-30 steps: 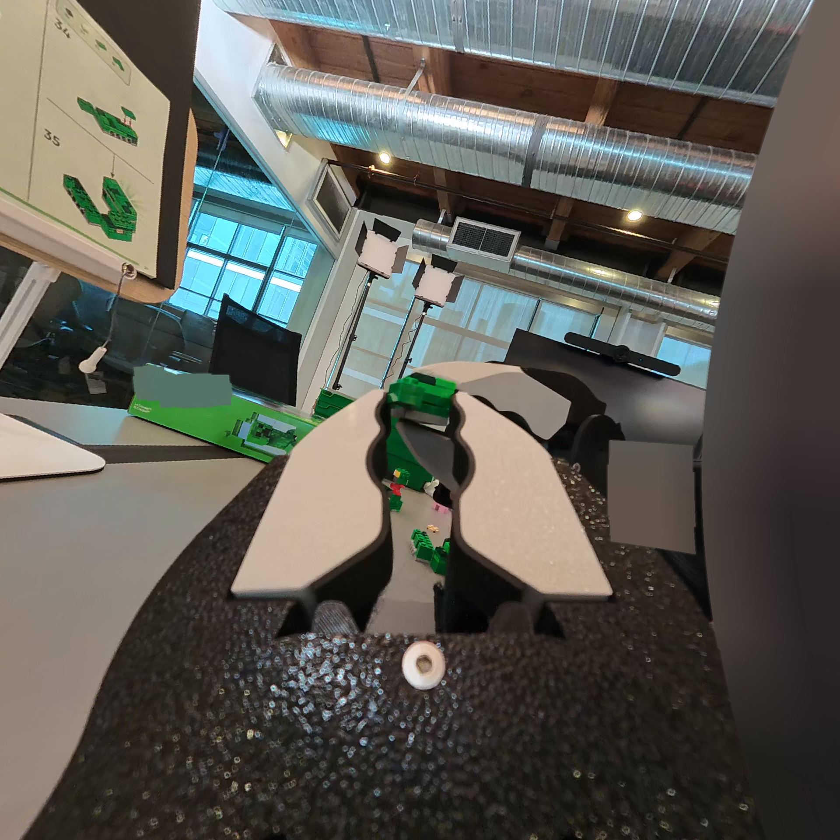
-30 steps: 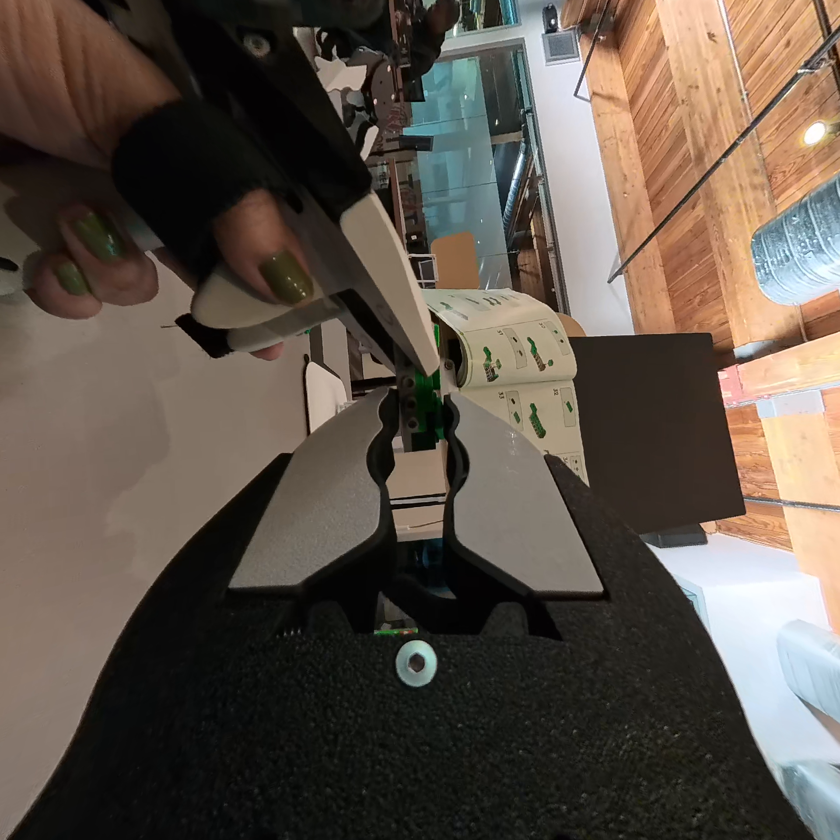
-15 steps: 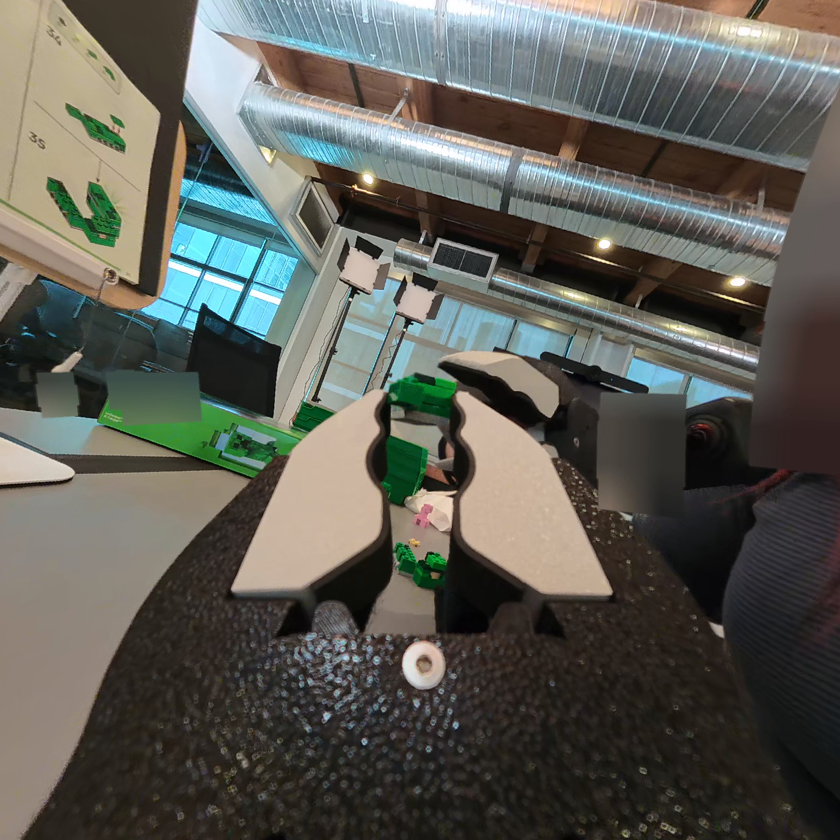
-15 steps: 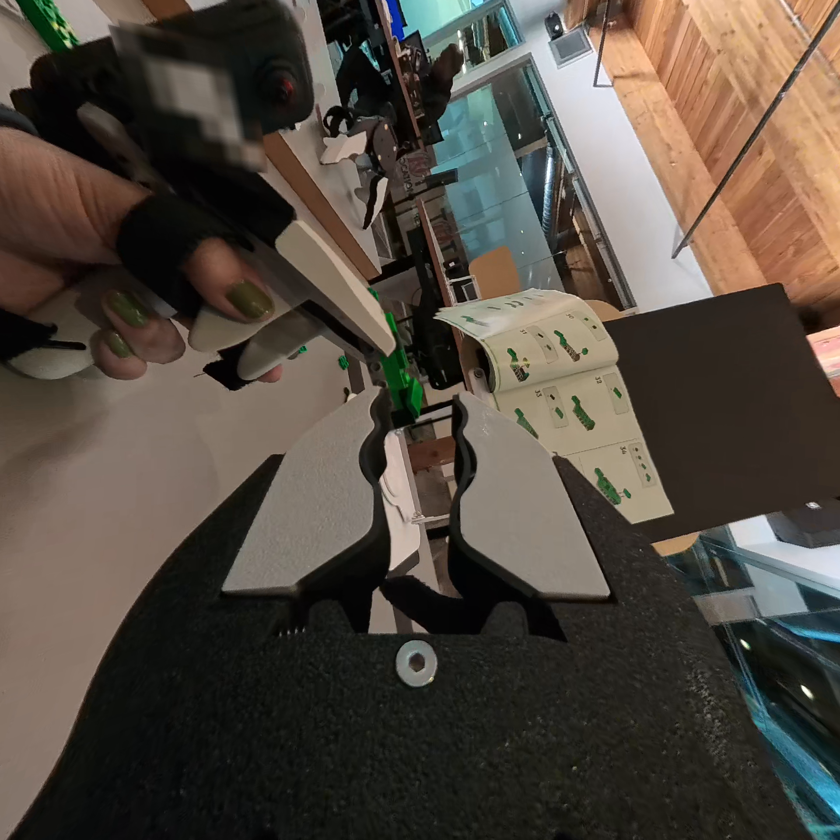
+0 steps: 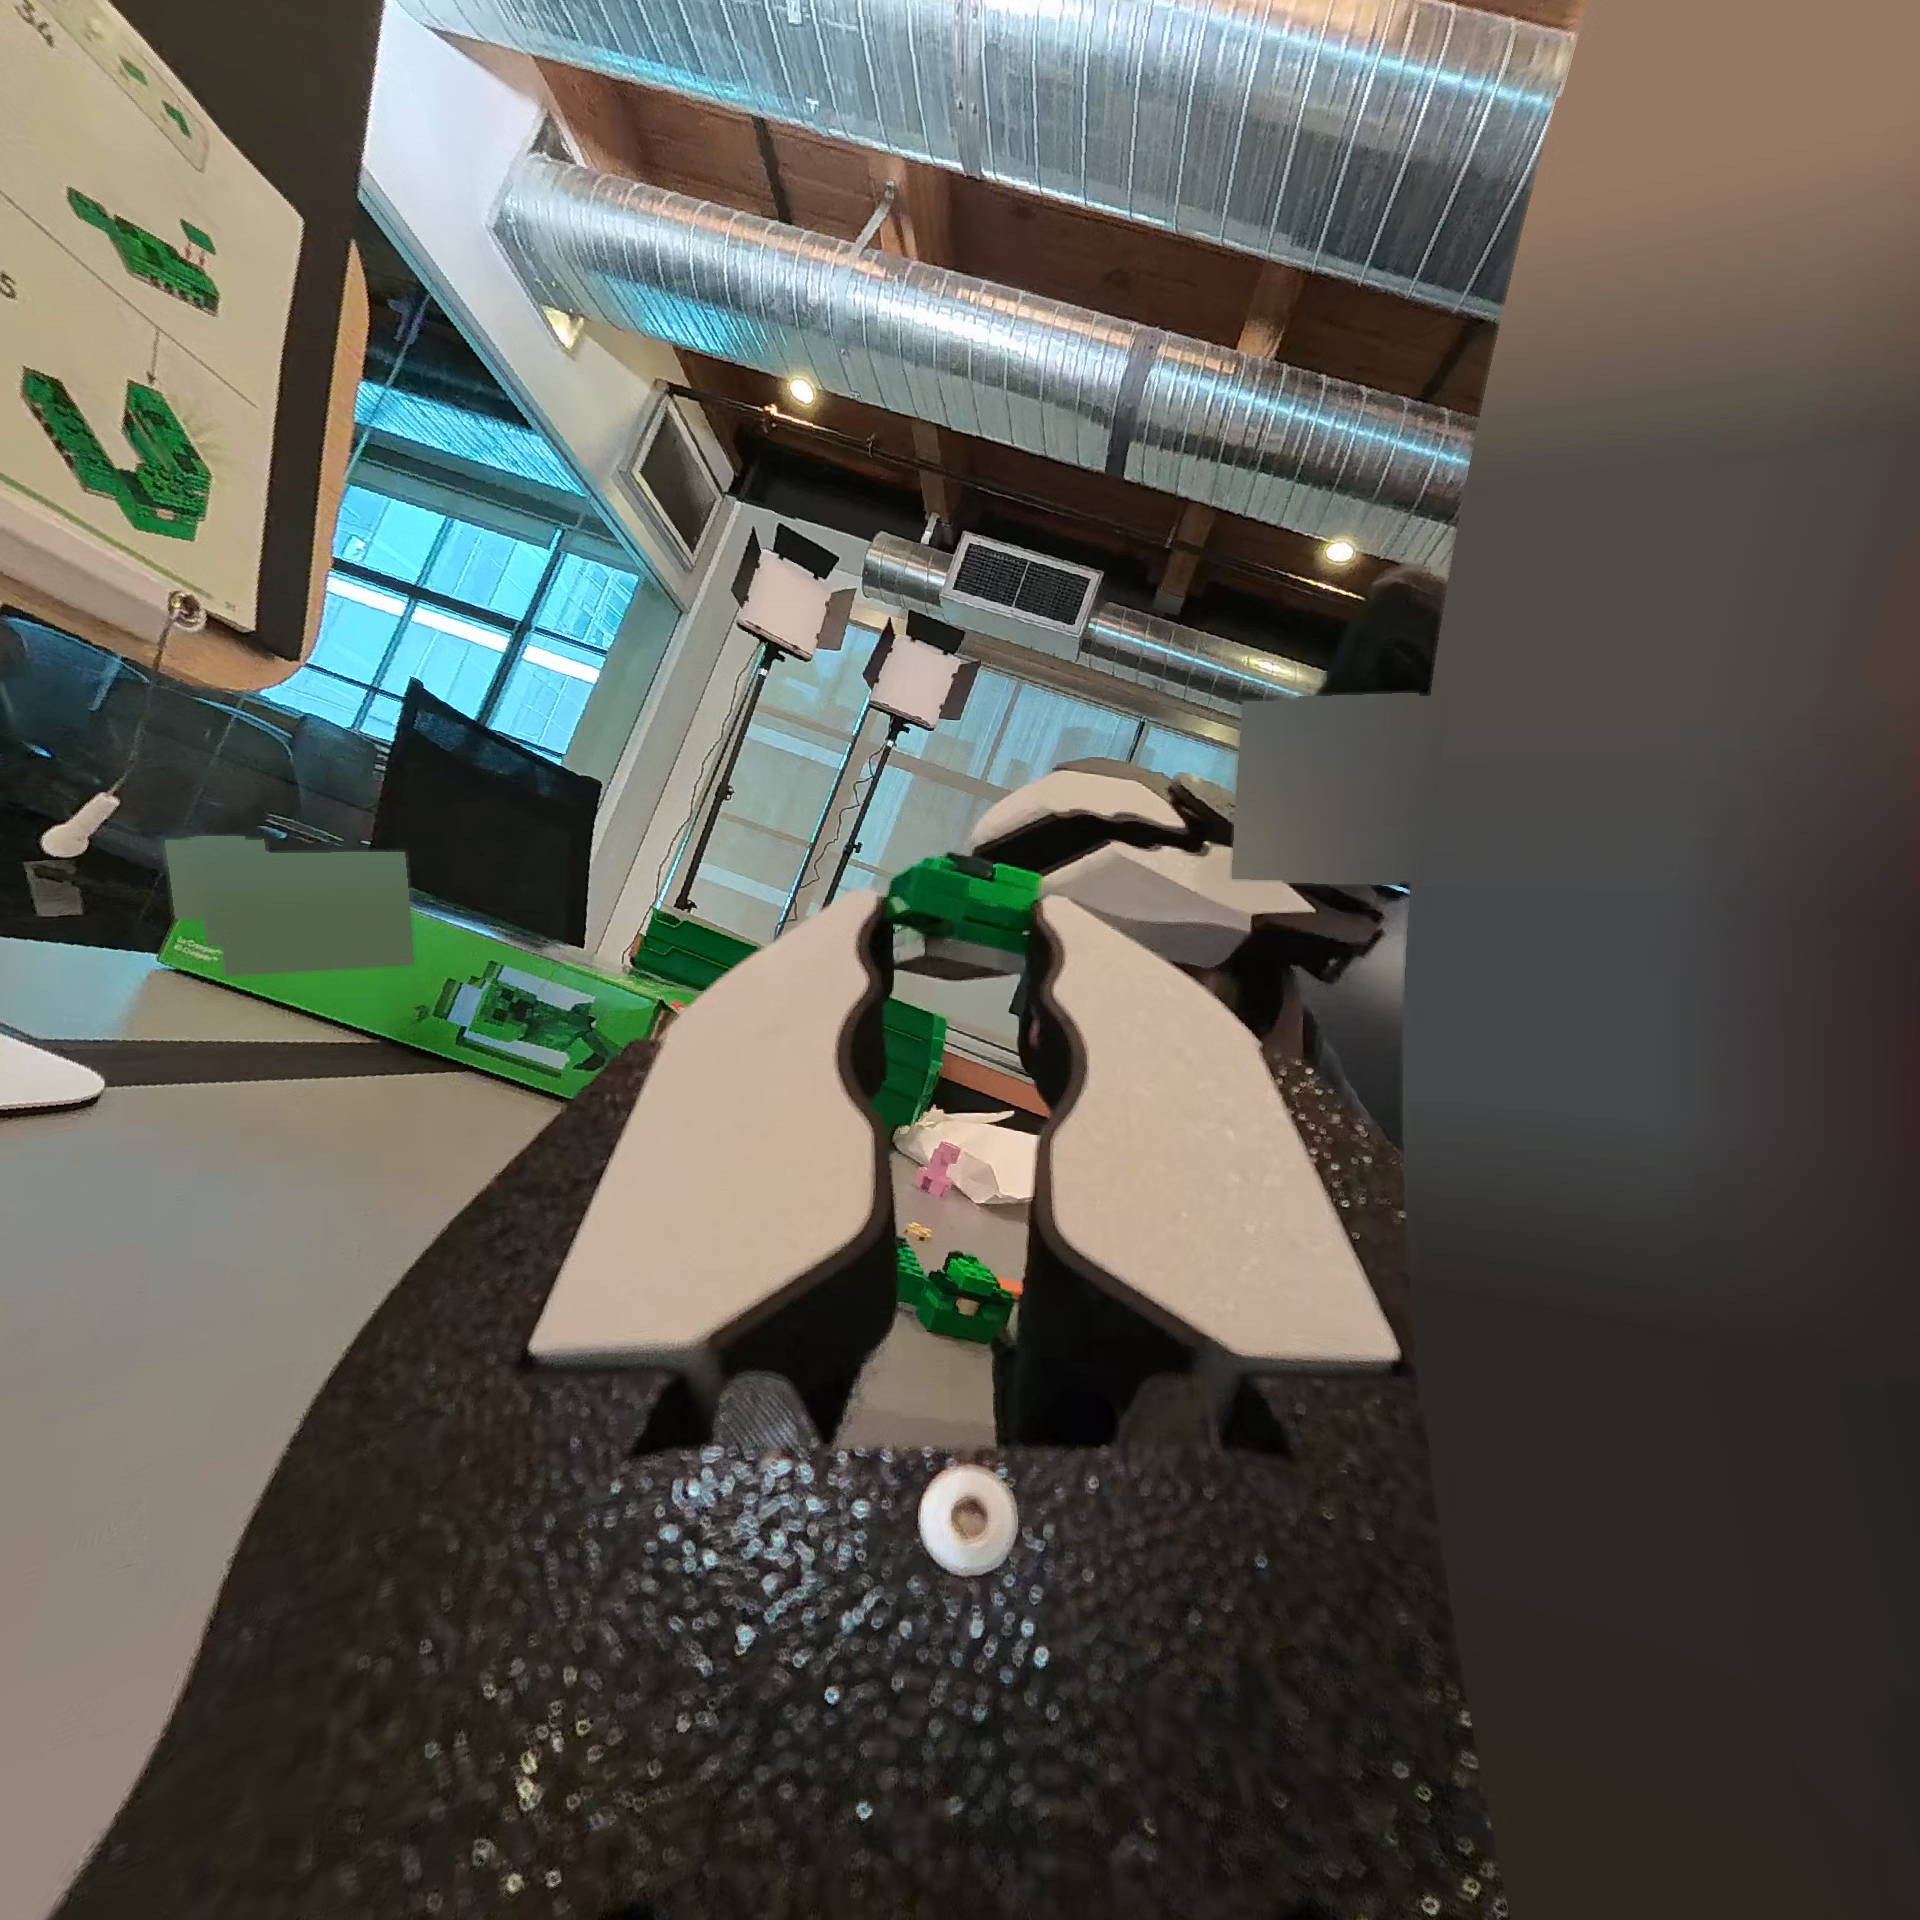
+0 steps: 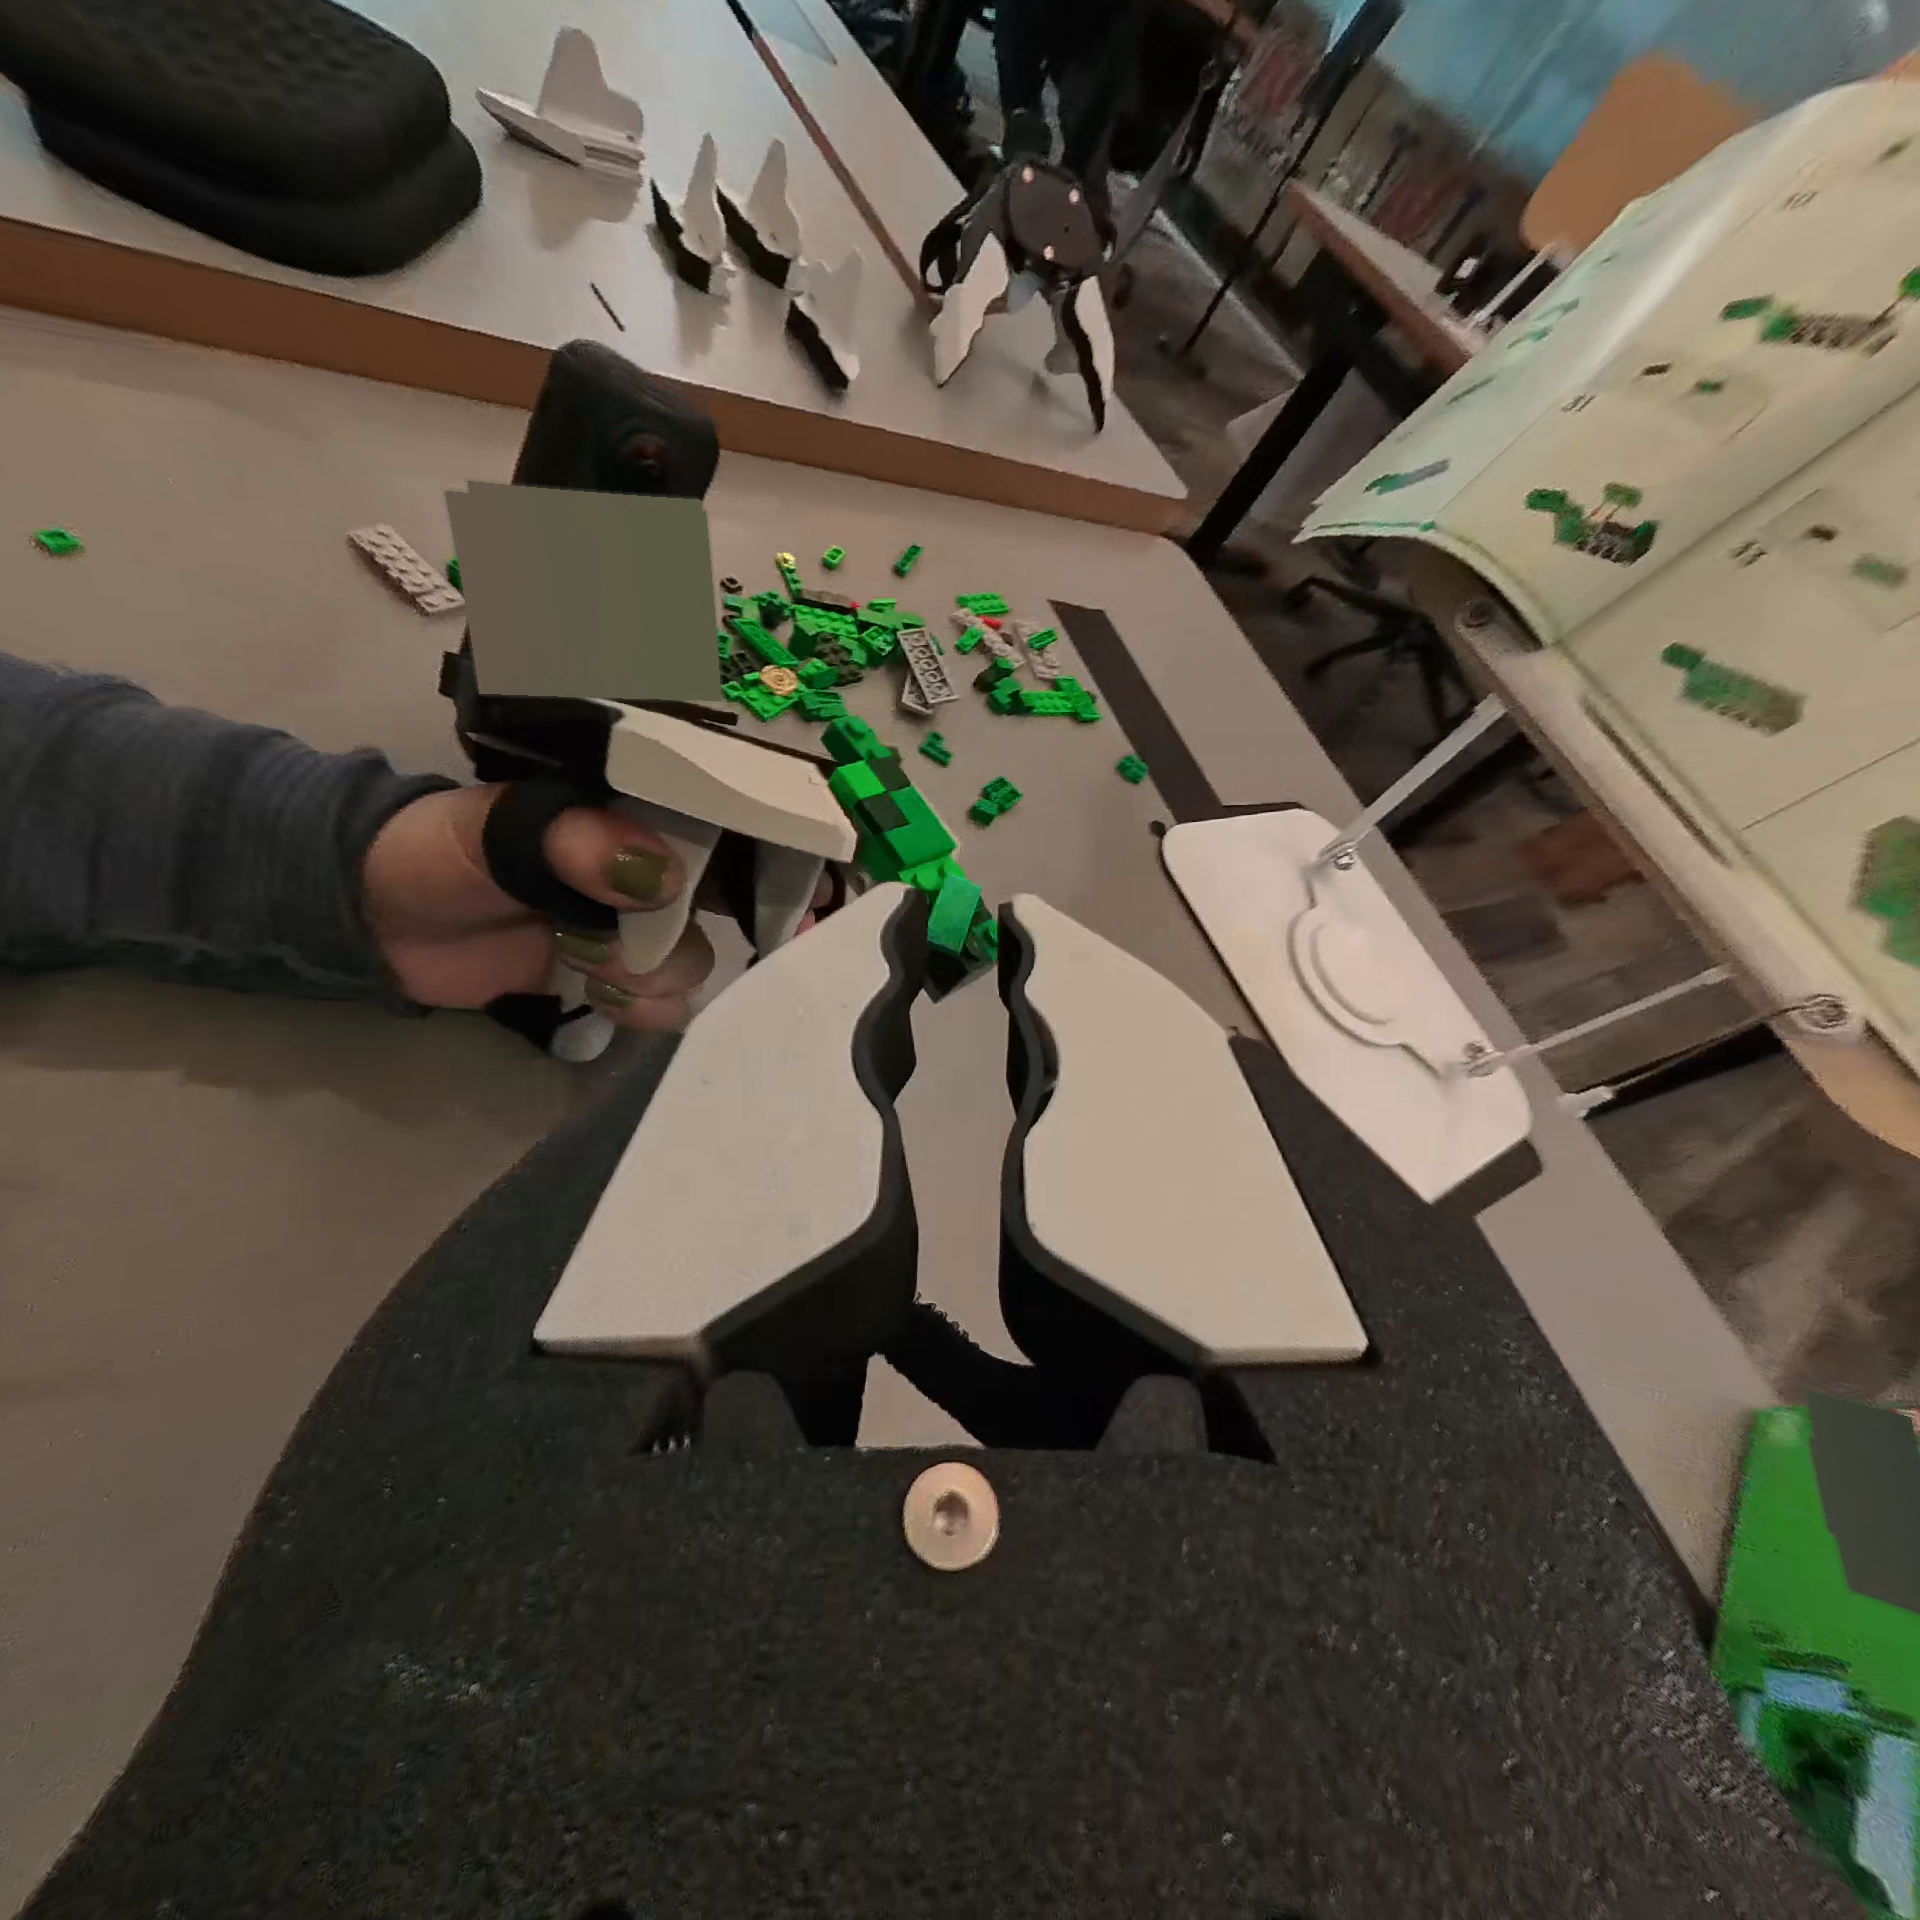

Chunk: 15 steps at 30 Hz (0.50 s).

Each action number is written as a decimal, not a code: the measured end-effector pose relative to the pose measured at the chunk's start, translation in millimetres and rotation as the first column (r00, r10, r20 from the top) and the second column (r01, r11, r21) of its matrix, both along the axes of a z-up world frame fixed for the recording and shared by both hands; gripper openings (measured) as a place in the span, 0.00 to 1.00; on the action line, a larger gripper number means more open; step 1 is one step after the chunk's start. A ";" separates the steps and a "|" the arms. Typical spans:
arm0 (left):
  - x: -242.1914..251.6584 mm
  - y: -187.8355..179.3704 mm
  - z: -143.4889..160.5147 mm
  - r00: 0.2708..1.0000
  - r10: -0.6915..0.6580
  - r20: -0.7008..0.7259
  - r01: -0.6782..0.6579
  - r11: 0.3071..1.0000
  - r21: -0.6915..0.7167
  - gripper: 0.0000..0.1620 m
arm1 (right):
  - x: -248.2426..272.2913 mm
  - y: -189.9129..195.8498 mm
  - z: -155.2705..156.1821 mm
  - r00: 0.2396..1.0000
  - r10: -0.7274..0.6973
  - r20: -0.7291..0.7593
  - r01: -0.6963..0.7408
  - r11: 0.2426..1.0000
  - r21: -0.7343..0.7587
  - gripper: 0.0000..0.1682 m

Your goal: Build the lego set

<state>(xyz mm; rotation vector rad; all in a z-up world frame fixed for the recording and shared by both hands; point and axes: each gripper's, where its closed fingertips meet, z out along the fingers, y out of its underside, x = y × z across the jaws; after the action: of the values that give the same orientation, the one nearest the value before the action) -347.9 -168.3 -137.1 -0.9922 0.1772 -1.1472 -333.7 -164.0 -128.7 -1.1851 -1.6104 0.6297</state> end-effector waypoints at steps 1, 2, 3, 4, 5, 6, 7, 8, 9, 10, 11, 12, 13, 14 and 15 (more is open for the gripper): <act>0.9 -0.4 0.3 1.000 -0.005 -0.002 0.005 1.000 0.002 0.15 | -0.5 -0.4 -1.0 1.000 0.008 0.010 -0.007 1.000 -0.011 0.07; 2.1 -0.6 0.8 1.000 -0.010 -0.006 0.010 1.000 0.003 0.15 | -0.8 -0.5 -3.0 1.000 0.012 0.026 -0.012 1.000 -0.016 0.07; 3.8 -0.9 1.9 1.000 -0.014 -0.010 0.014 1.000 0.005 0.15 | -1.1 -0.6 -6.0 0.999 0.015 0.049 -0.014 1.000 -0.018 0.07; 5.5 -1.5 3.4 1.000 -0.020 -0.013 0.020 1.000 0.007 0.15 | -1.3 -0.3 -8.9 0.998 0.015 0.068 -0.014 1.000 -0.015 0.08; 7.2 -2.1 4.4 1.000 -0.025 -0.017 0.025 1.000 0.008 0.15 | -1.6 -0.5 -11.0 0.996 0.018 0.082 -0.017 1.000 -0.012 0.07; 6.9 -1.7 0.6 1.000 -0.025 -0.018 0.025 1.000 0.007 0.15 | -1.7 -0.8 -12.2 0.996 0.020 0.090 -0.019 1.000 -0.009 0.07; 6.2 -1.6 -1.9 1.000 -0.026 -0.015 0.026 1.000 0.007 0.15 | -1.6 -1.2 -12.3 0.995 0.023 0.094 -0.022 1.000 -0.007 0.06; 6.9 -1.9 -0.7 0.999 -0.030 -0.012 0.030 1.000 0.009 0.15 | -1.3 -1.8 -12.1 0.995 0.028 0.098 -0.028 1.000 -0.003 0.06; 8.4 -1.9 2.9 0.999 -0.035 -0.012 0.035 0.999 0.009 0.15 | -0.6 -1.9 -12.3 0.994 0.032 0.108 -0.033 0.999 0.001 0.06; 9.6 -1.8 3.9 0.999 -0.039 -0.015 0.039 0.999 0.009 0.15 | 0.1 -2.1 -12.1 0.992 0.039 0.116 -0.040 0.999 0.006 0.06; 9.4 -2.2 3.4 0.999 -0.048 -0.017 0.048 0.999 0.011 0.15 | 1.2 -2.8 -11.9 0.991 0.055 0.124 -0.057 0.998 0.012 0.06; 10.1 -2.0 1.5 0.998 -0.061 -0.018 0.061 0.998 0.008 0.15 | 2.3 -3.5 -11.2 0.989 0.071 0.131 -0.075 0.997 0.020 0.05; 13.1 -1.8 7.1 0.997 -0.075 -0.018 0.075 0.997 0.007 0.15 | 3.3 -5.9 -10.6 0.986 0.099 0.137 -0.103 0.995 0.021 0.05; 15.7 -2.6 10.0 0.996 -0.092 -0.017 0.092 0.996 0.007 0.15 | 4.4 -8.5 -10.2 0.981 0.129 0.145 -0.134 0.991 0.020 0.05; 17.3 -5.7 6.0 0.993 -0.118 -0.014 0.118 0.993 0.007 0.15 | 5.2 -8.7 -9.2 0.978 0.143 0.149 -0.149 0.989 0.026 0.05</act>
<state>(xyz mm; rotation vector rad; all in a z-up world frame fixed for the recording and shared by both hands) -330.6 -174.0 -131.2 -0.9935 0.2537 -1.2465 -328.5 -172.8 -137.9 -1.1146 -1.8391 0.6144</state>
